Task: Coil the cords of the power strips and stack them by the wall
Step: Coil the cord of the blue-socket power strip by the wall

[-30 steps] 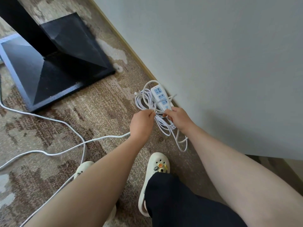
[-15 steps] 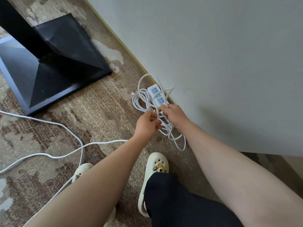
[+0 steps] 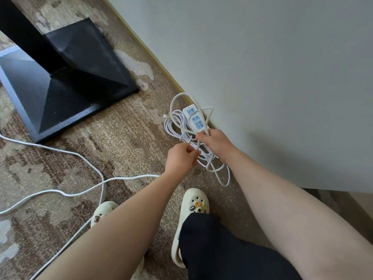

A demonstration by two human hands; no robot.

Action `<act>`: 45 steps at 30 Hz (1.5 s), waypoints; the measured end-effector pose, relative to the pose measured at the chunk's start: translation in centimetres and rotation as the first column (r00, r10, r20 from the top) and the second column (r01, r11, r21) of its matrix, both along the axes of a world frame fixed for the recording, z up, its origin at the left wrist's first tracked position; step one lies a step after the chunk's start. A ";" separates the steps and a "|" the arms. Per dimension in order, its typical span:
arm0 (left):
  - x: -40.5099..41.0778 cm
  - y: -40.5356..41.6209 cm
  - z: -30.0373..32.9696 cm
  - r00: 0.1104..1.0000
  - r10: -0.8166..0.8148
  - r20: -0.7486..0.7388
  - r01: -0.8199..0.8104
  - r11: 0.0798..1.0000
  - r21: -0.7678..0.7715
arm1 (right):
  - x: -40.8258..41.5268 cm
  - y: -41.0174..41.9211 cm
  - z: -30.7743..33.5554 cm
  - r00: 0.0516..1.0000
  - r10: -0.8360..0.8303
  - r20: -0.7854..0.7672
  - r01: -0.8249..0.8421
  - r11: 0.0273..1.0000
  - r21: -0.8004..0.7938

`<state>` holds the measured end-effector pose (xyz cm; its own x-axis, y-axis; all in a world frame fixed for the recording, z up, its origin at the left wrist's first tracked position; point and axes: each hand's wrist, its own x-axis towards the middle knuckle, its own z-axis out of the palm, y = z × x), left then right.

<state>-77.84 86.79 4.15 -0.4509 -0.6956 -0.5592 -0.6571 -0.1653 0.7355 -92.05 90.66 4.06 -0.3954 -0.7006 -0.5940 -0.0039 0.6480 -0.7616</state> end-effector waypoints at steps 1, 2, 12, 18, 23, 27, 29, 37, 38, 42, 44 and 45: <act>0.3 0.0 -0.1 0.999 -0.050 -0.005 0.050 0.999 0.015 | -0.2 0.0 0.1 0.999 -0.013 -0.030 0.013 1.000 0.010; 0.8 0.0 -0.2 0.994 -0.111 -0.015 0.112 0.993 0.042 | -0.5 0.0 0.1 0.998 -0.025 -0.066 0.026 0.999 0.024; 8.5 -1.5 -1.9 0.841 -0.512 0.177 0.504 0.859 0.090 | -2.2 0.0 -0.2 0.980 -0.129 -0.152 0.132 0.991 0.015; 3.5 1.0 -0.7 0.740 -0.635 0.222 0.665 0.740 -0.102 | -1.5 -1.4 0.4 0.993 -0.115 0.010 0.116 0.992 -0.059; 4.8 -0.1 -1.4 0.772 -0.595 0.225 0.622 0.780 -0.072 | -1.6 -0.5 -0.5 0.959 0.024 -0.281 -0.025 1.000 0.002; 7.4 -2.0 -2.1 0.778 -0.579 0.246 0.609 0.791 -0.065 | -2.8 0.9 -1.1 0.923 0.059 -0.381 -0.044 0.998 0.048; 8.8 -3.1 -2.1 0.804 -0.551 0.223 0.577 0.815 -0.064 | -3.5 1.5 -1.2 0.915 0.057 -0.400 -0.033 0.997 0.066; 12.9 -4.1 -1.8 0.792 -0.558 0.247 0.578 0.816 -0.009 | -3.8 1.9 -0.8 0.910 0.079 -0.407 -0.050 0.995 0.082; 12.1 -3.8 -1.5 0.781 -0.572 0.250 0.595 0.804 -0.019 | -3.5 1.5 -0.6 0.911 0.097 -0.402 -0.069 0.994 0.084; 7.4 -2.2 0.6 0.690 -0.680 0.249 0.721 0.677 -0.148 | -2.7 -0.1 -0.1 0.930 0.174 -0.323 -0.148 0.984 0.104; 5.5 -1.5 1.5 0.664 -0.703 0.254 0.748 0.629 -0.212 | -2.4 -0.2 0.0 0.908 0.252 -0.336 -0.220 0.967 0.130; 4.9 -1.3 1.8 0.666 -0.701 0.254 0.745 0.619 -0.246 | -2.3 -0.1 -0.1 0.887 0.292 -0.357 -0.255 0.955 0.149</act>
